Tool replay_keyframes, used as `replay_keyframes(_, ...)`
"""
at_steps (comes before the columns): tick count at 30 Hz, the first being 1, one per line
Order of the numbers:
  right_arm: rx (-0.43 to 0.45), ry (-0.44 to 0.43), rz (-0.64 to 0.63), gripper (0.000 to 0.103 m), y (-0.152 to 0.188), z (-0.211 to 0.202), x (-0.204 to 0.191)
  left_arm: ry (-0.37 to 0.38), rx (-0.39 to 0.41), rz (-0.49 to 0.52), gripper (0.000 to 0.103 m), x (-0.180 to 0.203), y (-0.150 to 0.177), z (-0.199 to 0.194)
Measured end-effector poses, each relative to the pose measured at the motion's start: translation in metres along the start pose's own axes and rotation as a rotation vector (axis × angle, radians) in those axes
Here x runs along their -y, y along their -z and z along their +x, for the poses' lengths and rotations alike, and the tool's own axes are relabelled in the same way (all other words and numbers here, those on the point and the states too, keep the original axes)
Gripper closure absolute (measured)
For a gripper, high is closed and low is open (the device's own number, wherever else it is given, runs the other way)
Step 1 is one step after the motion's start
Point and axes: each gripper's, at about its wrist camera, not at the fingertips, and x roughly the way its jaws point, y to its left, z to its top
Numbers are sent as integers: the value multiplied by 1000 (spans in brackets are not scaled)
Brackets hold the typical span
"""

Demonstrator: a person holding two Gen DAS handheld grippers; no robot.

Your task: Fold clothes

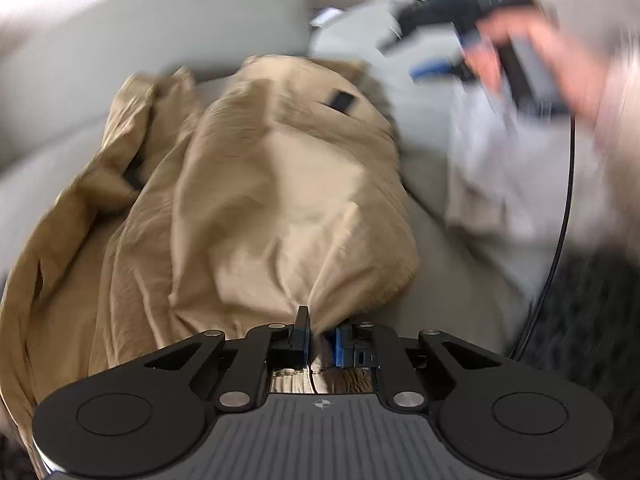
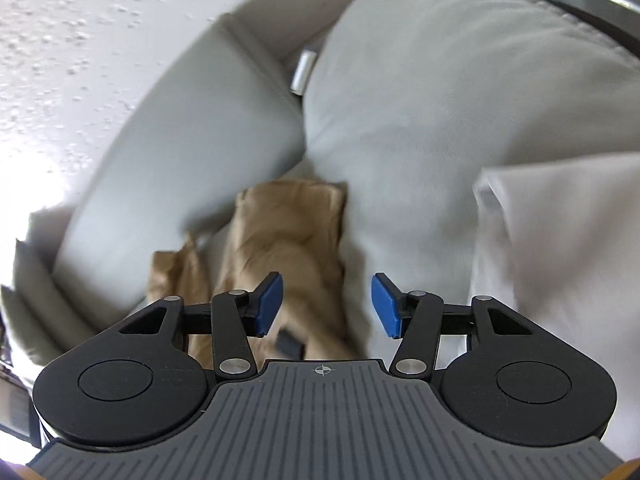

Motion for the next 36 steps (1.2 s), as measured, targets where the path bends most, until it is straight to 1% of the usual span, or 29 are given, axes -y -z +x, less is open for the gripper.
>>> replay_keyframes(2,-6,0,3,48,-10,23,6,73,23,-117,92,-24,-11,-10)
replay_keyframes(3,-11,-14,9,49,-14,34,10,101,38,-168,92,-35,-16,-14)
replay_keyframes(5,-21,-44,22,53,-23,55,16,136,61,-250,92,-51,-24,-19)
replay_keyframes(6,-18,-46,13,57,-27,63,15,147,69,-285,92,-57,-28,-20)
replay_keyframes(8,-9,-47,-9,57,-35,78,12,171,77,-341,92,-65,-34,-19)
replay_keyframes(9,-13,-24,-27,60,-39,87,7,179,77,-357,92,-67,-36,-18)
replay_keyframes(10,-17,3,-45,67,-43,96,3,182,74,-363,93,-68,-38,-17)
replay_keyframes(11,-21,29,-63,76,-46,105,-1,187,69,-363,93,-67,-38,-17)
replay_keyframes(12,-32,62,-92,94,-48,112,-7,194,63,-360,93,-65,-38,-18)
replay_keyframes(13,-43,96,-121,100,-49,118,-13,206,57,-356,93,-63,-38,-18)
replay_keyframes(16,91,154,-231,101,-59,99,-31,263,11,-340,94,-52,-39,-17)
replay_keyframes(19,256,225,-344,101,-74,67,-49,325,-74,-266,94,-23,-41,-2)
replay_keyframes(21,340,295,-398,101,-86,51,-56,350,-125,-208,94,1,-42,15)
replay_keyframes(23,360,363,-444,101,-97,47,-60,332,-161,-150,94,22,-43,36)
replay_keyframes(24,342,392,-457,101,-101,50,-59,312,-187,-134,91,28,-43,47)
replay_keyframes(25,305,429,-469,98,-103,57,-58,298,-220,-136,91,31,-41,58)
replay_keyframes(26,262,459,-481,94,-103,62,-57,293,-234,-145,91,30,-40,64)
replay_keyframes(27,239,481,-490,80,-101,64,-56,295,-233,-160,91,27,-38,64)
replay_keyframes(28,251,489,-499,69,-96,58,-57,302,-222,-181,91,21,-37,61)
replay_keyframes(29,267,497,-509,61,-91,51,-57,308,-205,-202,92,14,-37,55)
replay_keyframes(30,283,492,-523,40,-85,42,-59,308,-186,-217,93,7,-36,49)
replay_keyframes(31,267,472,-534,27,-83,36,-59,304,-167,-227,93,1,-36,43)
replay_keyframes(33,228,429,-555,26,-79,25,-58,309,-141,-245,94,-10,-35,32)
replay_keyframes(34,207,405,-526,28,-80,21,-53,316,-131,-248,94,-12,-33,27)
replay_keyframes(36,180,338,-395,31,-81,12,-37,324,-113,-247,94,-16,-32,19)
